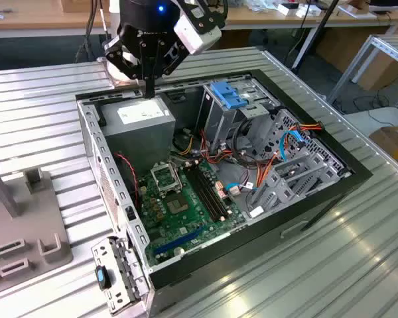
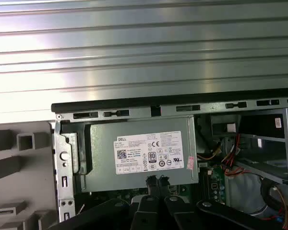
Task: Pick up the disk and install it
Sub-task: 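Reach for the disk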
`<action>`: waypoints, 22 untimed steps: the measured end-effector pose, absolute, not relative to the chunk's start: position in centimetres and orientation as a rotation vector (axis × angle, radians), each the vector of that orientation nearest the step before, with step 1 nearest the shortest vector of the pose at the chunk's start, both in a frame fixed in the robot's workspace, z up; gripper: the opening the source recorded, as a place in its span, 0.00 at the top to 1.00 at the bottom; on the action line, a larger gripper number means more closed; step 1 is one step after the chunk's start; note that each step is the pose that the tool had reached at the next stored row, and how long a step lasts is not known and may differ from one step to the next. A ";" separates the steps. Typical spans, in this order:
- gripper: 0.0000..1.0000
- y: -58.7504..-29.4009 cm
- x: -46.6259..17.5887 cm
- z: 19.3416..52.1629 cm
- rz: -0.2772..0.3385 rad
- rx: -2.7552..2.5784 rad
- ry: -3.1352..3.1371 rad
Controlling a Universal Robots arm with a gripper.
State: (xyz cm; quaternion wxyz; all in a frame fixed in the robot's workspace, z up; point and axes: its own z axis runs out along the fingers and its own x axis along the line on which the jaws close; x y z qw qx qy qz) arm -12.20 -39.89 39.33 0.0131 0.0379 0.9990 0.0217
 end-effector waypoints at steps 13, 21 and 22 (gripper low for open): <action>0.89 -39.9 -12.6 39.3 0.068 0.118 3.113; 0.89 -39.9 -14.2 39.3 0.068 0.118 3.113; 0.89 -39.9 -14.5 39.3 0.068 0.118 3.113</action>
